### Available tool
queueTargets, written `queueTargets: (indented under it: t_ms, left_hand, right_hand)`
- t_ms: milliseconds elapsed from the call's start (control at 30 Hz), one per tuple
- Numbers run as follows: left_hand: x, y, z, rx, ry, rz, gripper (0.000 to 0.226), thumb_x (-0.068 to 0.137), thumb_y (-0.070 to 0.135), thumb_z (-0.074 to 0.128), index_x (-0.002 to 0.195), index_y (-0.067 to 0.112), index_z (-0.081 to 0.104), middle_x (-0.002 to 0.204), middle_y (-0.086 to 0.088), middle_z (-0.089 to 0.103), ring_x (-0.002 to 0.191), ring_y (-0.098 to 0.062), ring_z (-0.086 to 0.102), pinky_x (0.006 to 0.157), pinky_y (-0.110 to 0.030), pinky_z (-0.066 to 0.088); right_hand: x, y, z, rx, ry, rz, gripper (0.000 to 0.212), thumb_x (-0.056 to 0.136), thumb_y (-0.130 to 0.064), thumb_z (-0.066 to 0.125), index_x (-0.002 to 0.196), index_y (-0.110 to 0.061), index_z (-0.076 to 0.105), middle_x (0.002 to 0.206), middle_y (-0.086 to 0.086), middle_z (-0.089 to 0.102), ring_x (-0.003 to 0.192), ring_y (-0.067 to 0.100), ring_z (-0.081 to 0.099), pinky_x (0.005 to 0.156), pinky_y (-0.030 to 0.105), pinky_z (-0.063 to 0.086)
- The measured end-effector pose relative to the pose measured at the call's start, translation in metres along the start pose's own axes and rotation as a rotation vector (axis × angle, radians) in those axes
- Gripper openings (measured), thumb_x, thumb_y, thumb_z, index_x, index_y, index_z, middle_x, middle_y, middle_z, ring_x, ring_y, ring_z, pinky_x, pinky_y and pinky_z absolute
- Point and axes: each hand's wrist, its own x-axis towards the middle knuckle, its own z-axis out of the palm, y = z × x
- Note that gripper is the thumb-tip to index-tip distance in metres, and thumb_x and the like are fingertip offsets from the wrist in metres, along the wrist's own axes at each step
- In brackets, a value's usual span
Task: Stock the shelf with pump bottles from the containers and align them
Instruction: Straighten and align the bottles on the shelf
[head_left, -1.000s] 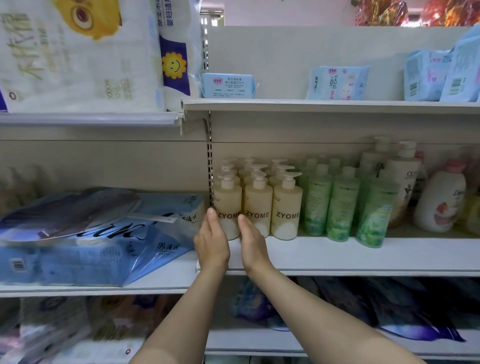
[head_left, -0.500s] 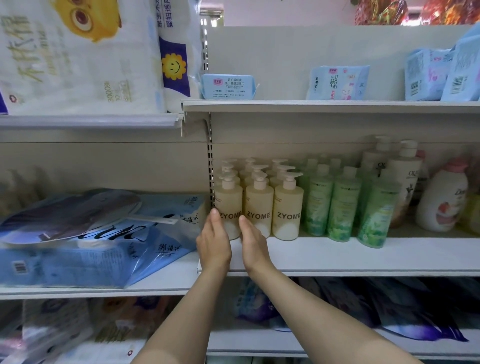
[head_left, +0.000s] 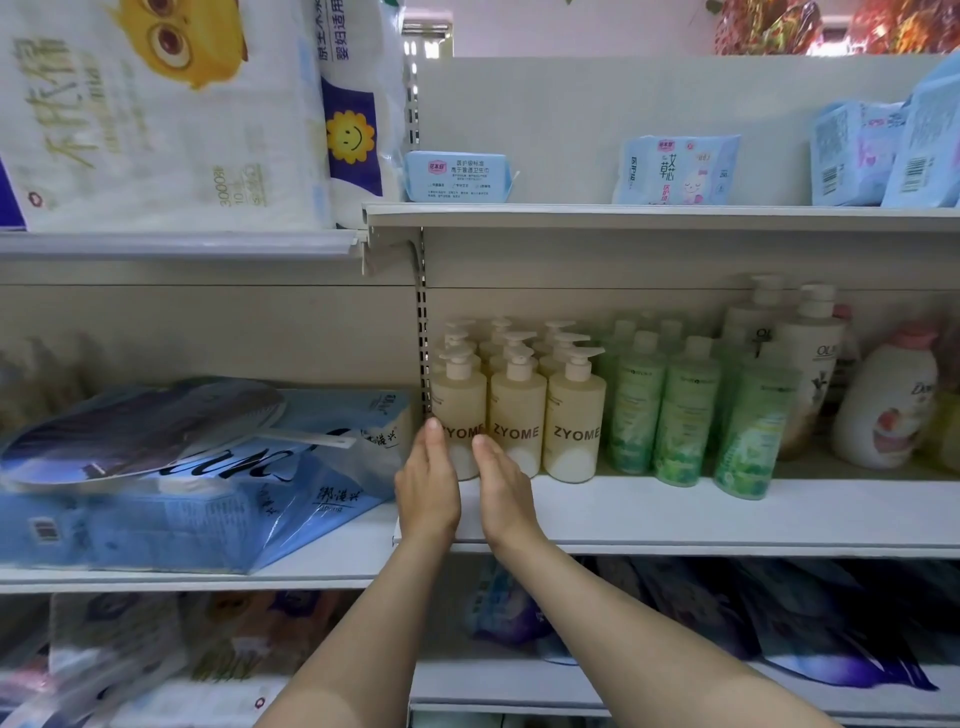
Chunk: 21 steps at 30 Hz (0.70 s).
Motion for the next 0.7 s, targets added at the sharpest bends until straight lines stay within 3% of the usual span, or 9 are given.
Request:
queueTargets:
  t_ms: [100,167,267,400,533,700]
  left_hand:
    - [0.0,0.0,-0.001,0.013,-0.003,0.001,0.066,0.099,0.063,0.019,0.135,0.024,0.059,0.136,-0.005,0.06,0.131,-0.028,0.048,0.105,-0.04,0.035]
    - [-0.002,0.002,-0.003,0.015,0.015,-0.003,0.067,0.1,0.062,0.019,0.137,0.022,0.057,0.138,-0.007,0.058,0.132,-0.028,0.047,0.111,-0.046,0.036]
    - [-0.009,0.004,-0.005,-0.011,0.096,0.083,0.063,0.102,0.056,0.021,0.143,0.018,0.049,0.144,-0.005,0.052,0.134,-0.022,0.044,0.112,-0.044,0.035]
    - [-0.033,0.01,0.011,-0.067,0.093,0.255,0.059,0.097,0.05,0.022,0.132,0.016,0.054,0.129,0.003,0.058,0.119,-0.008,0.051,0.099,-0.026,0.037]
    - [-0.044,0.017,0.038,-0.046,-0.066,0.197,0.037,0.105,0.046,0.021,0.115,0.032,0.053,0.114,0.013,0.057,0.104,0.0,0.049,0.086,-0.015,0.031]
    - [-0.041,0.015,0.049,-0.027,-0.071,0.106,0.025,0.103,0.052,0.022,0.108,0.047,0.046,0.107,0.021,0.052,0.095,0.001,0.044,0.085,-0.025,0.029]
  right_hand:
    - [-0.001,-0.006,-0.003,0.03,-0.014,0.012,0.046,0.104,-0.047,0.04,0.14,-0.024,0.055,0.142,-0.007,0.055,0.126,0.004,0.047,0.108,0.024,0.034]
    - [-0.005,-0.009,-0.01,0.063,-0.018,-0.006,0.037,0.103,-0.046,0.04,0.126,-0.03,0.064,0.13,-0.012,0.063,0.123,0.005,0.054,0.106,0.026,0.04]
    - [-0.014,-0.015,-0.027,0.072,0.113,-0.076,0.04,0.095,-0.054,0.039,0.108,-0.034,0.071,0.109,-0.016,0.07,0.109,0.004,0.061,0.1,0.032,0.048]
    - [-0.011,-0.017,-0.053,0.015,0.283,-0.067,0.052,0.097,-0.054,0.035,0.135,-0.026,0.059,0.135,-0.008,0.06,0.125,0.012,0.052,0.109,0.035,0.039]
    - [-0.008,-0.009,-0.061,-0.027,0.203,-0.002,0.037,0.105,-0.044,0.036,0.136,-0.032,0.053,0.129,-0.014,0.055,0.121,0.009,0.047,0.1,0.026,0.035]
    - [-0.003,-0.002,-0.064,-0.041,0.123,0.022,0.048,0.106,-0.046,0.036,0.149,-0.028,0.041,0.126,-0.02,0.042,0.116,-0.002,0.038,0.095,0.015,0.027]
